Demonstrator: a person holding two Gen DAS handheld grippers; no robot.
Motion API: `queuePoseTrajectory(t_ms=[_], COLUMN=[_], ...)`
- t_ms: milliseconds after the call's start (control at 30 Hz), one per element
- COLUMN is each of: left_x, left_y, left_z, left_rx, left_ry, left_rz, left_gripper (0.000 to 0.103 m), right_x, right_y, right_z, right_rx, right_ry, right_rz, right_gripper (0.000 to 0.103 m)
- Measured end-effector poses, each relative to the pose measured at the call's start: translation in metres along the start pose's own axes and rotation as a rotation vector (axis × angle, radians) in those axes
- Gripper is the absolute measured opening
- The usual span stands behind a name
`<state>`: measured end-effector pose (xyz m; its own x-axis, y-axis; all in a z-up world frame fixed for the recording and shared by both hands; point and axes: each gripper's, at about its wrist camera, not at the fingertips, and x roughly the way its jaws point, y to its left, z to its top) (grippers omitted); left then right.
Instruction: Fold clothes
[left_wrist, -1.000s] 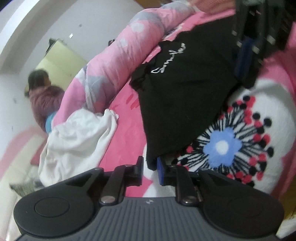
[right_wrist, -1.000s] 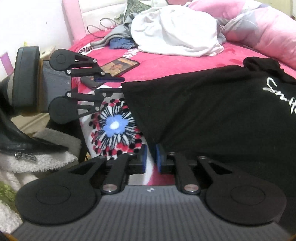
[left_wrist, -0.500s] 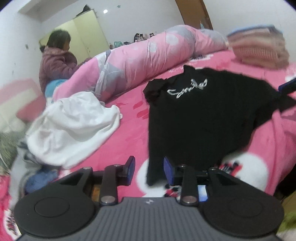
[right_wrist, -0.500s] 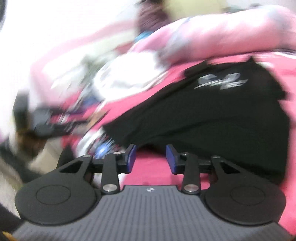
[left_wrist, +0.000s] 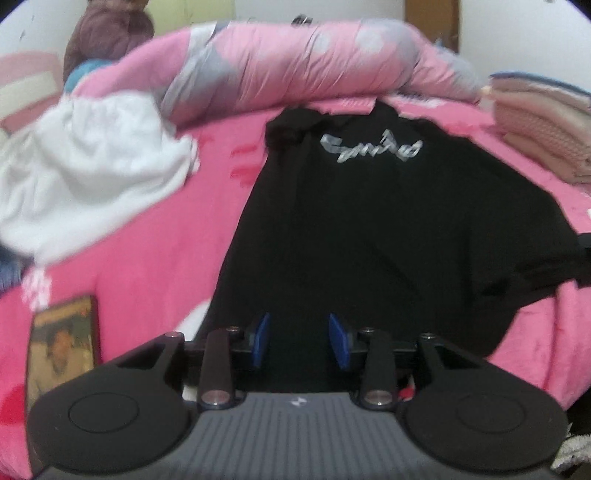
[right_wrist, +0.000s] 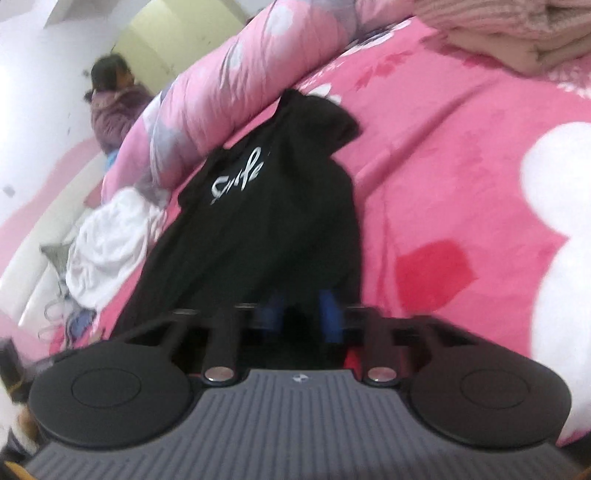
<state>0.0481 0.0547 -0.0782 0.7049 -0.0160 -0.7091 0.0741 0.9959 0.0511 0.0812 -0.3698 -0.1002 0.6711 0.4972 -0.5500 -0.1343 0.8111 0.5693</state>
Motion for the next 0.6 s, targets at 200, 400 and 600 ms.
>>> queuePoseTrajectory(t_ms=[200, 400, 600], left_x=[-0.006, -0.009, -0.007], left_y=[0.003, 0.007, 0.007], left_z=[-0.006, -0.011, -0.017], left_rx=[-0.009, -0.029, -0.050], left_ry=[0.018, 0.014, -0.008], left_rz=[-0.002, -0.016, -0.017], left_gripper=[0.037, 0.037, 0.038], right_x=[-0.049, -0.059, -0.010], right_y=[0.015, -0.003, -0.011], right_z=[0.020, 0.029, 0.013], right_rx=[-0.078, -0.057, 0.065], right_ry=[-0.118, -0.100, 0.001], right_rz=[-0.014, -0.118, -0.048], right_gripper=[0.000, 0.003, 0.055])
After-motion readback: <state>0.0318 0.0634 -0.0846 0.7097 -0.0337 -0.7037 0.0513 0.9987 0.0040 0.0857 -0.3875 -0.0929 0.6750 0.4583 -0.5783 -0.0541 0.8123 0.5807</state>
